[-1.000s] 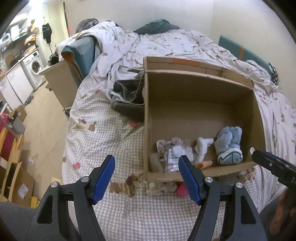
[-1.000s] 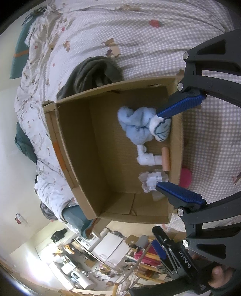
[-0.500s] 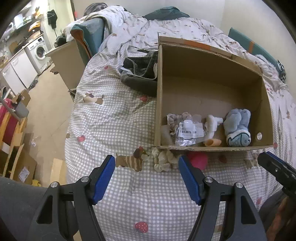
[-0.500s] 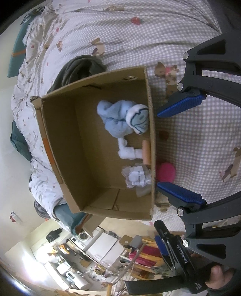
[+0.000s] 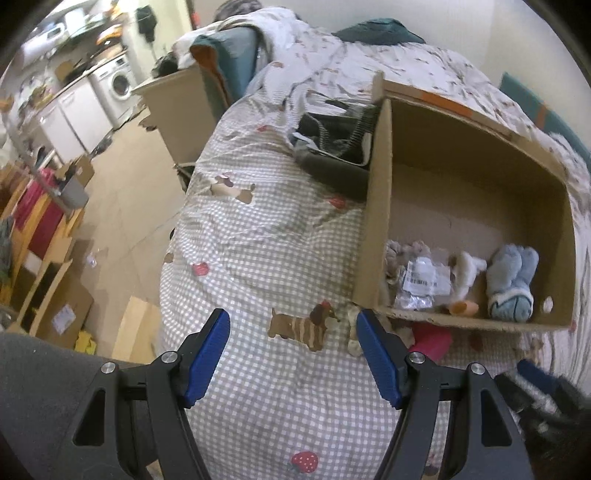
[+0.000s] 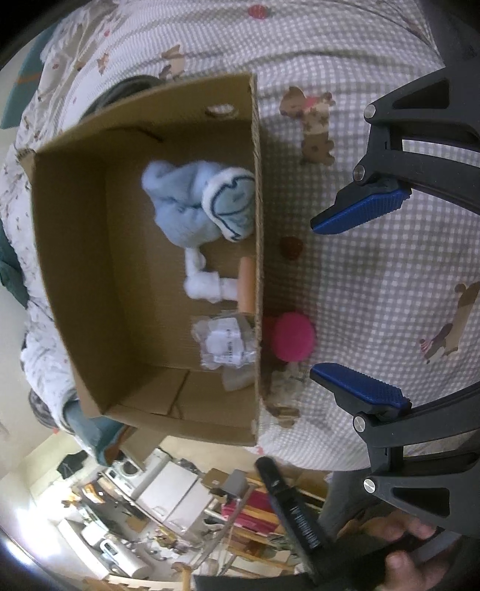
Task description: Organize soft objects
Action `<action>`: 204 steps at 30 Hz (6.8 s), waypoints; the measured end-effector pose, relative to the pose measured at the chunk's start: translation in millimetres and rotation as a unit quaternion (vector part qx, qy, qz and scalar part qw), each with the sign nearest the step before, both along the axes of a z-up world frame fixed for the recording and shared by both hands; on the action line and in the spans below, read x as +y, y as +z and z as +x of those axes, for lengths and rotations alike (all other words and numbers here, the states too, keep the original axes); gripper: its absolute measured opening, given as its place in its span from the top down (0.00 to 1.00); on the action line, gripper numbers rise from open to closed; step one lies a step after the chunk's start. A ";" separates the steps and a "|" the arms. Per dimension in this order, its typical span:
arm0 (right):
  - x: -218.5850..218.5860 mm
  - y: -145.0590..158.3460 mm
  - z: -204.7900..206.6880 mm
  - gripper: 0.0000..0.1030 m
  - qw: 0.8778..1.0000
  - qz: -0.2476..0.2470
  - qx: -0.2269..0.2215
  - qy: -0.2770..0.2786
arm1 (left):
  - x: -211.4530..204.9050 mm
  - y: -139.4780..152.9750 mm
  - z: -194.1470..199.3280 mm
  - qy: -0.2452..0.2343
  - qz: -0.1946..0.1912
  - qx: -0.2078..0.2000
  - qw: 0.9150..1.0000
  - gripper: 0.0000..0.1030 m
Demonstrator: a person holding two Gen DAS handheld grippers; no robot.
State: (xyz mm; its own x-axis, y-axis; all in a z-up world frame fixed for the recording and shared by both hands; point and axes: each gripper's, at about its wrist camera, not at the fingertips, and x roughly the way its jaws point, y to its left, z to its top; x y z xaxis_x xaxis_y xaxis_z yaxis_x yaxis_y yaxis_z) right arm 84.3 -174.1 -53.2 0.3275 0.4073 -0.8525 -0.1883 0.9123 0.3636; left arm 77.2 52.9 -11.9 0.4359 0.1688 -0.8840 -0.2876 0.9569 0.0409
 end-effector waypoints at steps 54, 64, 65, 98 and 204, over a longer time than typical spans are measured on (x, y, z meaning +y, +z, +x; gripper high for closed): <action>1.4 -26.1 6.8 0.53 0.996 0.015 0.082 -0.019 | -62.5 -77.6 47.4 -0.116 -0.087 0.117 0.983 0.41; 3.7 -23.7 9.1 0.53 0.997 0.012 0.075 -0.013 | -69.7 -83.8 62.8 -0.110 -0.062 0.117 0.985 0.84; 3.9 -24.2 8.9 0.53 0.997 0.012 0.074 -0.013 | -62.8 -85.3 59.4 -0.109 -0.063 0.118 0.985 0.84; -12.7 22.1 -16.5 0.52 1.000 0.013 0.011 -0.019 | -44.1 -16.3 -25.7 -0.116 -0.075 0.039 0.990 0.87; -45.0 115.0 -50.0 0.00 0.968 -0.062 -0.230 -0.072 | -57.7 74.8 -45.8 -0.157 -0.005 -0.149 0.976 0.01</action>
State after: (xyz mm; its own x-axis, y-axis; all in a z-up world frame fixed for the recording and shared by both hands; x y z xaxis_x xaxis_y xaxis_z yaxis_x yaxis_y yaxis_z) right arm 34.3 -219.2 61.9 0.7308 0.2322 -0.6419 -0.1718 0.9727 0.1563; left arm 31.3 -4.8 62.9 0.7031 -0.0225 -0.7107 0.0222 0.9997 -0.0097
